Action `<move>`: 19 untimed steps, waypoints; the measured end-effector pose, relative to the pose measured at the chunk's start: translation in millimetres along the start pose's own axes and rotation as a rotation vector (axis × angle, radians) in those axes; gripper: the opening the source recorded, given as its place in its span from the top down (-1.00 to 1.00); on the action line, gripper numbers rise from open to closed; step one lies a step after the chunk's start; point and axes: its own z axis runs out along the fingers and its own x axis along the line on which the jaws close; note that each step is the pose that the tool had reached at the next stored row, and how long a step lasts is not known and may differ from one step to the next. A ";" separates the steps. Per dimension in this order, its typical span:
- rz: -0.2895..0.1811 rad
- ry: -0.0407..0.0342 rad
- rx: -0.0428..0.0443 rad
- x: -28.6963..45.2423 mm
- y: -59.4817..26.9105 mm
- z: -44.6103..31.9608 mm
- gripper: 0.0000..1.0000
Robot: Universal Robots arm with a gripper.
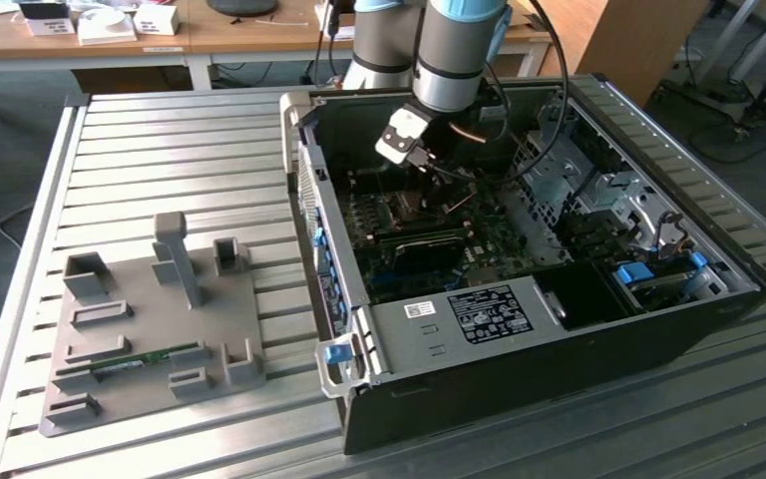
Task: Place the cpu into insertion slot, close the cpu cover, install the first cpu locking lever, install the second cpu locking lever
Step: 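Place the cpu into insertion slot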
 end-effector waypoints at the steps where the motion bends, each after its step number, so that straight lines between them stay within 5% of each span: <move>1: 0.000 0.0003 -0.0001 0.0 0.0 0.4 -0.07; 19: 0.000 -0.0002 0.0001 -0.1 -0.6 7.8 -0.07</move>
